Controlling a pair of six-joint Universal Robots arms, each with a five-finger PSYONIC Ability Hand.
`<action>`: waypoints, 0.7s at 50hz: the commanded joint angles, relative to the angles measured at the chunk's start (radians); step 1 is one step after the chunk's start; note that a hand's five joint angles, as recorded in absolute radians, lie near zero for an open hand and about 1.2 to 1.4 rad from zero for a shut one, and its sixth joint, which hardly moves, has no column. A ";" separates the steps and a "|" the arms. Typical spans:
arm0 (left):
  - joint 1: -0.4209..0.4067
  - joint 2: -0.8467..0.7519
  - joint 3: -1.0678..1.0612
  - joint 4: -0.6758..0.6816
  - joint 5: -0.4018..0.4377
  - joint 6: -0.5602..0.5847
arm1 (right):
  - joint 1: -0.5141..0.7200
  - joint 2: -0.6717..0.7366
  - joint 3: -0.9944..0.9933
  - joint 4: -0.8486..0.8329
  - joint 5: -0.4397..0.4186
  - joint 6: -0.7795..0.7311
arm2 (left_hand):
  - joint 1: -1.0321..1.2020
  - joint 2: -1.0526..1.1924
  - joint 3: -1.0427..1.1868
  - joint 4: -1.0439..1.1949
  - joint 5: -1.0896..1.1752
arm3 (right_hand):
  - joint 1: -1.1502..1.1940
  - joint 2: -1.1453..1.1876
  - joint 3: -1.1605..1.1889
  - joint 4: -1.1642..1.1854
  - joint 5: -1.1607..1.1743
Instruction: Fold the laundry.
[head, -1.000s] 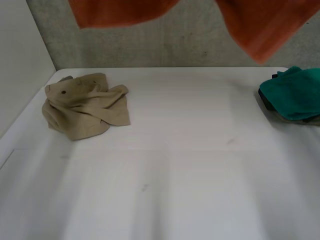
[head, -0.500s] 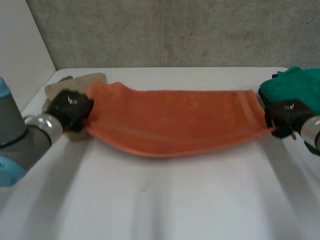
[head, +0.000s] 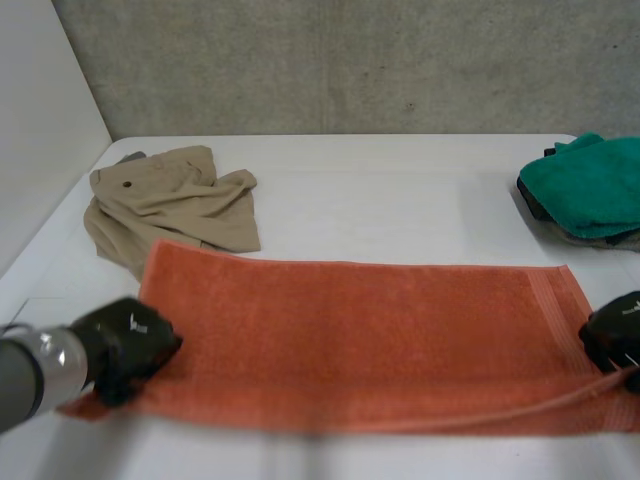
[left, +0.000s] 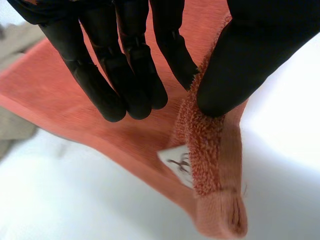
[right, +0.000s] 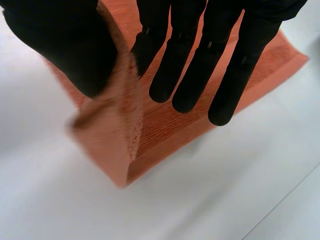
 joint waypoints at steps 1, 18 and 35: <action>-0.060 -0.160 0.248 0.091 -0.053 -0.079 | 0.060 0.086 -0.075 -0.209 -0.005 0.241 | 0.279 0.198 0.206 0.200 0.256 | 0.257 0.218 0.207 0.199 0.230; -0.177 -0.583 0.832 0.063 -0.177 -0.155 | 0.172 0.256 -0.253 -0.495 0.111 0.447 | 0.279 0.198 0.206 0.200 0.256 | 0.257 0.218 0.207 0.199 0.230; -0.242 -0.541 0.836 0.095 -0.349 -0.171 | 0.220 0.203 -0.206 -0.559 0.130 0.499 | -0.943 -1.024 -1.016 -1.022 -0.965 | -0.965 -1.003 -1.015 -1.023 -0.992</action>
